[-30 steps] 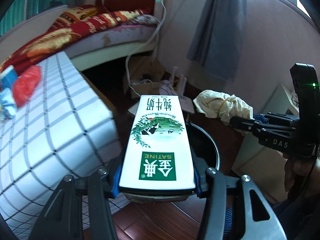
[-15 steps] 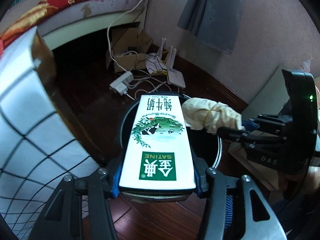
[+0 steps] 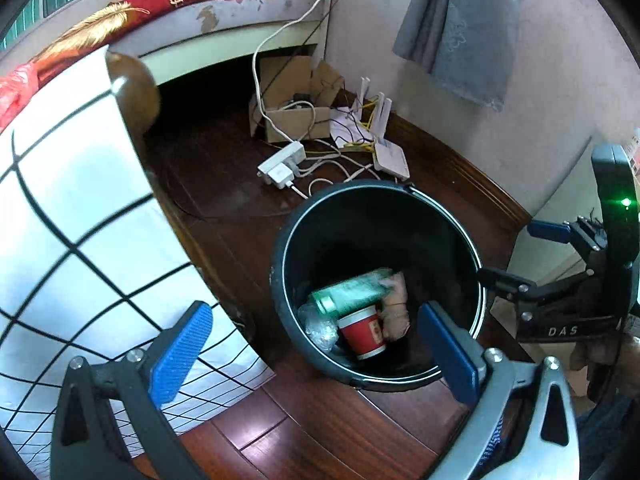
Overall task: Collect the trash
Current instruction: 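Carry the milk carton and beige cloth over the bin and release both, then withdraw both open tools from the bin back toward the table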
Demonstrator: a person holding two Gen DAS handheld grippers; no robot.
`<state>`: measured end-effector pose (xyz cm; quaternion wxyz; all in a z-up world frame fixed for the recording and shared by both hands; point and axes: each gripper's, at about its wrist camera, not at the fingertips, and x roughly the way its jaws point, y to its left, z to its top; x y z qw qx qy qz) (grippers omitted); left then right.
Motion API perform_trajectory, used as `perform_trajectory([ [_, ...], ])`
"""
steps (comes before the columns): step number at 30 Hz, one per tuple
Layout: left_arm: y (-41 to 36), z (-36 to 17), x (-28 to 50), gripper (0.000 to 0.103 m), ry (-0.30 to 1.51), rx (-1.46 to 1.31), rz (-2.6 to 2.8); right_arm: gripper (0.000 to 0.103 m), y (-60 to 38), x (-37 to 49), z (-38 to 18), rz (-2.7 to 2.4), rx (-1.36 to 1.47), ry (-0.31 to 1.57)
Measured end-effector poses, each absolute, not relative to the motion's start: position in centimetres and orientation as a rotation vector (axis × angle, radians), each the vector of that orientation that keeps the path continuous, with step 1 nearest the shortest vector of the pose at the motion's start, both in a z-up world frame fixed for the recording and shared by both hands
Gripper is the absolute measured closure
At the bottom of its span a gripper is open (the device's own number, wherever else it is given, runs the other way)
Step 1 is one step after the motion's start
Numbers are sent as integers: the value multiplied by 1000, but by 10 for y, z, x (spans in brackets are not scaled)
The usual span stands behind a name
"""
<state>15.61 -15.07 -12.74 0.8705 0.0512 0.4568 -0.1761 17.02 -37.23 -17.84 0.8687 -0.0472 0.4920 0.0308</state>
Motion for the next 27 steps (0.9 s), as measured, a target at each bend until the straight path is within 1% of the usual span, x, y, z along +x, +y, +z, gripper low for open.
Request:
perform_trajectory([
  [18, -134, -76, 139, 0, 832, 85, -307, 0, -346, 143, -104, 110, -82, 890],
  [27, -104, -49, 120, 0, 777, 66, -231, 0, -318, 132, -66, 172, -91, 803],
])
